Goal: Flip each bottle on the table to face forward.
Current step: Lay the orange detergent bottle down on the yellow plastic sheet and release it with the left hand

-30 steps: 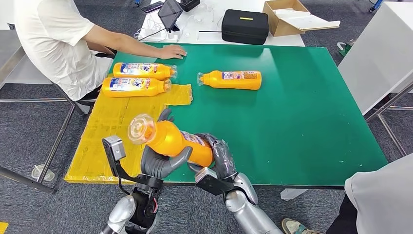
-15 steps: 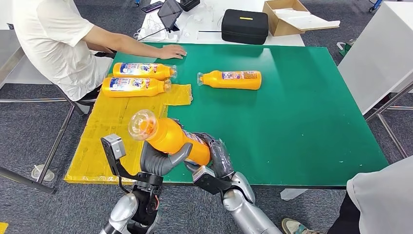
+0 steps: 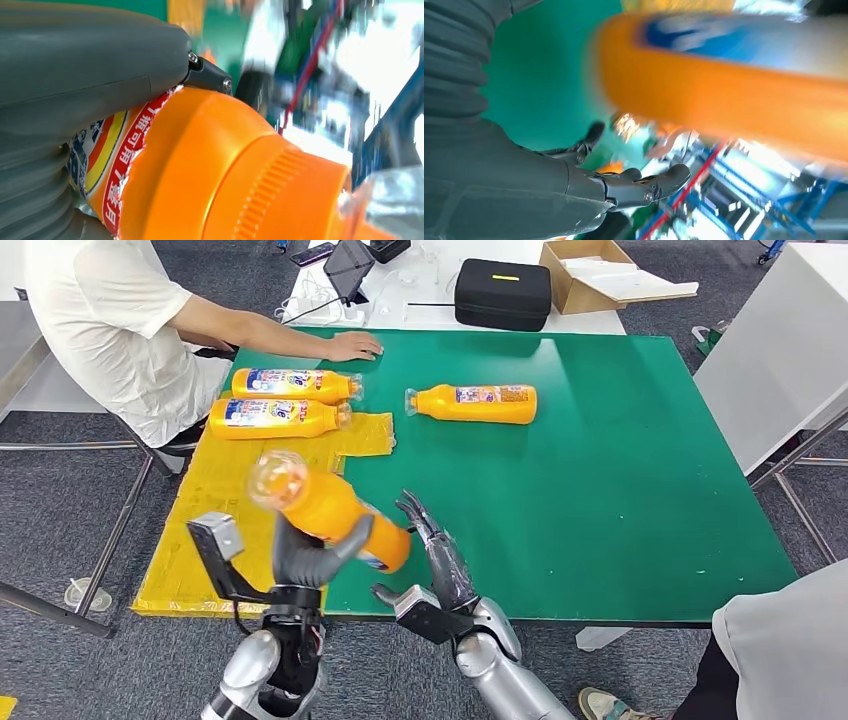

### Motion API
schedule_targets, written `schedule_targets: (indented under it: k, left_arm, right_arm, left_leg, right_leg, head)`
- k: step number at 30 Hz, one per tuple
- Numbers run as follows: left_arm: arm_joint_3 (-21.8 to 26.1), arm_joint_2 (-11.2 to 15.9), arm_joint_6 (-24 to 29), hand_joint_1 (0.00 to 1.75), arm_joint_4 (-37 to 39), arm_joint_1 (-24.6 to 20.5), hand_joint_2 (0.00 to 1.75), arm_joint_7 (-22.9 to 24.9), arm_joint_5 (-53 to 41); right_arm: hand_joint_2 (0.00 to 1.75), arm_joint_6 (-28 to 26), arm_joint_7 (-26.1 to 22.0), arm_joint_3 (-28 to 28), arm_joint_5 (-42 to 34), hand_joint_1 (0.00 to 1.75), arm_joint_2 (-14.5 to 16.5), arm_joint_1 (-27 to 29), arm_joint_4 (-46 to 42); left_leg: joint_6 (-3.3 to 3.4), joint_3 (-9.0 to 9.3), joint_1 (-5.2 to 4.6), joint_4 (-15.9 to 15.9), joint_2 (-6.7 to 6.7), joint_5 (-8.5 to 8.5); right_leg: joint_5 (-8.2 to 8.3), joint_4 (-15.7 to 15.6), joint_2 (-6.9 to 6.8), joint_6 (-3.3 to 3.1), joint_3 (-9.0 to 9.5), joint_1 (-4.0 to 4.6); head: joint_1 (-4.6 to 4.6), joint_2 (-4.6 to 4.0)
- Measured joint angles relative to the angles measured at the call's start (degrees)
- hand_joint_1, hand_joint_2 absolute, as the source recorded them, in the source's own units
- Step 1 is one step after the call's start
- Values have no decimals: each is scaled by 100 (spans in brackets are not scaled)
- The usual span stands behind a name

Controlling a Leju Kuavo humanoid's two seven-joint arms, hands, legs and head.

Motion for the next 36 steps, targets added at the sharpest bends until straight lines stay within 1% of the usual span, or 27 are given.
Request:
schedule_targets:
  k: [2,3,6,11,13,14,15,16,17,18,20,21,23,25,27,30,32,36]
  left_arm:
    - [288,-13,354,175,-79,1,175,-17,73]
    - [424,-16,421,175,-116,2,175,-11,109]
    - [691,-19,429,175,-200,11,175,26,245]
    - [1109,-37,230,174,-372,142,175,199,899]
    - [1237,-35,275,174,-406,166,175,183,859]
    - [1265,-32,467,174,-398,160,175,92,591]
    - [1282,-27,771,175,-355,135,175,-12,107]
    - [1310,-24,1139,175,-256,93,175,-81,-631]
    - [1364,-21,1500,175,-94,34,175,-110,-1614]
    - [1448,-21,1737,175,132,-39,175,-70,-2705]
    - [1671,-28,1907,175,669,-202,175,36,-4755]
    - [1783,-35,1919,175,930,-285,175,99,-5545]
    - [1998,-46,1926,175,1407,-449,175,379,-6746]
    - [2126,-34,1928,175,1892,-640,175,768,-7615]
    - [2153,-17,1916,175,2323,-820,175,1001,-8036]
    - [2137,-8,1781,175,2692,-991,175,1121,-8073]
    - [2098,7,1392,175,2982,-1154,175,1172,-7907]
    - [1966,51,246,175,3515,-1451,175,1161,-7436]
  right_arm:
    - [175,-306,-9,-10,100,0,-91,138,-3]
    - [175,-395,-13,-20,126,0,-141,206,-6]
    - [175,-547,-7,-67,187,0,-254,346,-18]
    - [175,-985,94,-336,349,0,-417,604,-207]
    - [175,-1015,91,-473,397,0,-482,713,-308]
    - [175,-1020,68,-535,415,0,-505,767,-366]
    - [175,-1027,35,-590,426,0,-523,824,-436]
    - [175,-1037,-2,-637,427,0,-536,881,-521]
    - [175,-1050,-38,-680,431,0,-549,931,-620]
    - [175,-1064,-59,-711,439,0,-559,964,-715]
    - [175,-1073,-77,-755,471,0,-570,984,-881]
    - [175,-1066,-80,-773,493,0,-571,980,-947]
    - [175,-1028,-86,-800,526,0,-572,965,-1051]
    - [175,-955,-88,-804,529,0,-572,929,-1100]
    - [175,-885,-89,-786,506,0,-564,873,-1109]
    - [175,-845,-90,-729,446,0,-556,818,-1109]
    - [175,-830,-90,-663,363,0,-556,784,-1109]
    - [175,-794,-90,-503,139,0,-565,674,-1109]
  left_leg:
    - [0,-1,0,0,-1,0]
    - [0,-1,1,0,-1,0]
    - [0,-3,0,0,0,0]
    - [0,-4,-2,0,-2,0]
    - [0,-4,-2,0,-2,-1]
    - [0,-4,-2,0,-1,-1]
    - [0,-4,-2,0,-1,-1]
    - [0,-4,-2,0,-1,-1]
    - [0,-4,-2,0,-3,0]
    - [0,-4,-1,0,-4,1]
    - [-2,-4,0,0,-6,4]
    - [-3,-3,0,0,-4,5]
    - [-3,-2,0,0,1,7]
    - [-1,-2,0,0,2,11]
    - [1,-3,-1,0,-2,15]
    - [0,-3,-1,0,-3,17]
    - [0,-5,-1,0,-4,17]
    - [0,-7,-1,0,-3,17]
  right_leg:
    - [0,0,-1,0,0,0]
    - [0,0,-1,0,0,0]
    - [0,0,0,0,0,-1]
    - [0,-1,-1,0,0,-3]
    - [0,-1,0,0,-1,-3]
    - [0,-1,0,0,-2,-3]
    - [0,-1,0,0,-2,-2]
    - [0,-1,0,0,-2,-2]
    - [0,-1,-2,0,-2,-2]
    - [0,0,-3,0,-2,-1]
    - [0,0,-5,0,-1,0]
    - [2,0,-4,-1,-1,0]
    - [5,1,-2,-2,-2,-1]
    - [8,1,-3,-3,-2,-1]
    - [8,1,-7,-3,-1,-1]
    - [9,1,-7,-3,0,-1]
    - [9,1,-8,-3,0,-2]
    - [9,2,-7,-3,-2,-2]
  head:
    - [0,0]
    - [1,0]
    - [1,0]
    - [1,0]
    - [1,0]
    - [1,0]
    - [0,0]
    - [0,0]
    - [-1,0]
    - [0,0]
    - [1,0]
    - [1,0]
    - [1,0]
    - [1,0]
    - [2,0]
    - [1,0]
    - [0,0]
    - [1,0]
